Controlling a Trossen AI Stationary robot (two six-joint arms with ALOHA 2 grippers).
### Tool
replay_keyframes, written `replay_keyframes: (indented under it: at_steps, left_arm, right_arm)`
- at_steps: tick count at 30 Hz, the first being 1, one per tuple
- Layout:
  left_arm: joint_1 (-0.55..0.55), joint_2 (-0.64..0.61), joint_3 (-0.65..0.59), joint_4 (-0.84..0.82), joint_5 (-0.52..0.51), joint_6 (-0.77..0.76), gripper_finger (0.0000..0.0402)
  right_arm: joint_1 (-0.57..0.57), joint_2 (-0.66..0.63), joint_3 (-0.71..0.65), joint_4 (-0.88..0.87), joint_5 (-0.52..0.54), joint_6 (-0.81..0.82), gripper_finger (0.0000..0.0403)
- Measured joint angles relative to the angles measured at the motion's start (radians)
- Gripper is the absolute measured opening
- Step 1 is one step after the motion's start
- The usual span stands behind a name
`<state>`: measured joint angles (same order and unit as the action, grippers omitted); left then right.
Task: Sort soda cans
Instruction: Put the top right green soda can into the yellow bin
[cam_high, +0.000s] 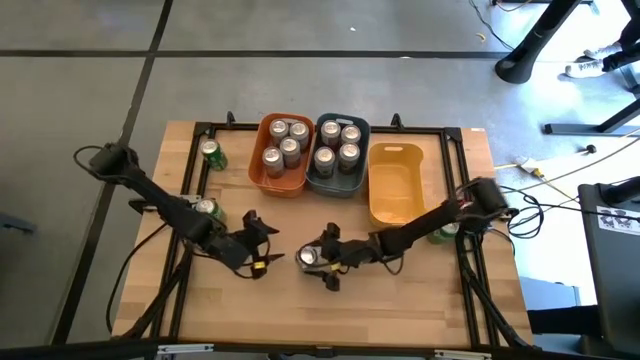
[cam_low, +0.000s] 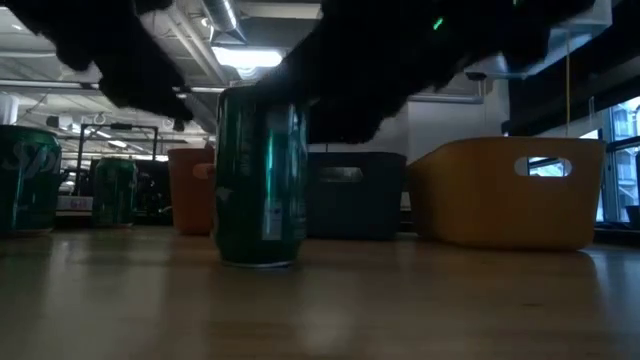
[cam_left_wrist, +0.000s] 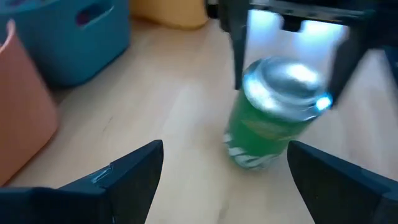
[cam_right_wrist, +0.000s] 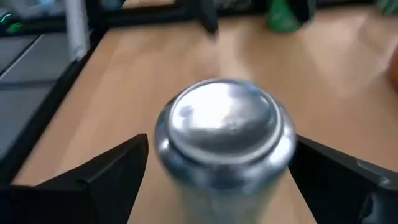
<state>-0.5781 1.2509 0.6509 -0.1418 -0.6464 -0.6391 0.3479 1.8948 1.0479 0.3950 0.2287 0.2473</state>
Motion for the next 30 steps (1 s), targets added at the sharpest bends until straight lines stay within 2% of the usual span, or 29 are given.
replay_keyframes:
  at_steps: [2,10,14,19,22,26,30]
  left_arm:
    - [-0.012,-0.034,0.000,0.014,0.004,0.015,0.0331]
    - [-0.013,-0.080,0.000,0.059,0.010,-0.008,0.0331]
    - [0.000,-0.080,0.000,0.113,0.024,0.008,0.0343]
    - [0.009,-0.070,0.000,0.229,0.122,0.157,0.0391]
    - [0.016,-0.046,0.000,0.264,0.134,0.199,0.0393]
    - [0.008,-0.044,0.000,0.259,0.134,0.149,0.0381]
    - [0.016,-0.016,0.000,0.271,0.129,0.076,0.0381]
  right_arm:
    - [0.000,-0.073,0.000,-0.122,-0.063,0.029,0.0371]
    - [0.000,-0.216,0.000,-0.343,-0.064,0.061,0.0370]
    - [0.007,-0.226,0.000,-0.393,-0.066,0.062,0.0370]
    - [0.014,-0.226,0.000,-0.445,-0.046,0.062,0.0370]
    - [0.013,-0.226,0.000,-0.460,-0.037,0.062,0.0370]
    - [0.026,-0.226,0.000,-0.466,-0.024,0.062,0.0370]
    - [0.053,-0.226,0.000,-0.465,0.081,0.061,0.0370]
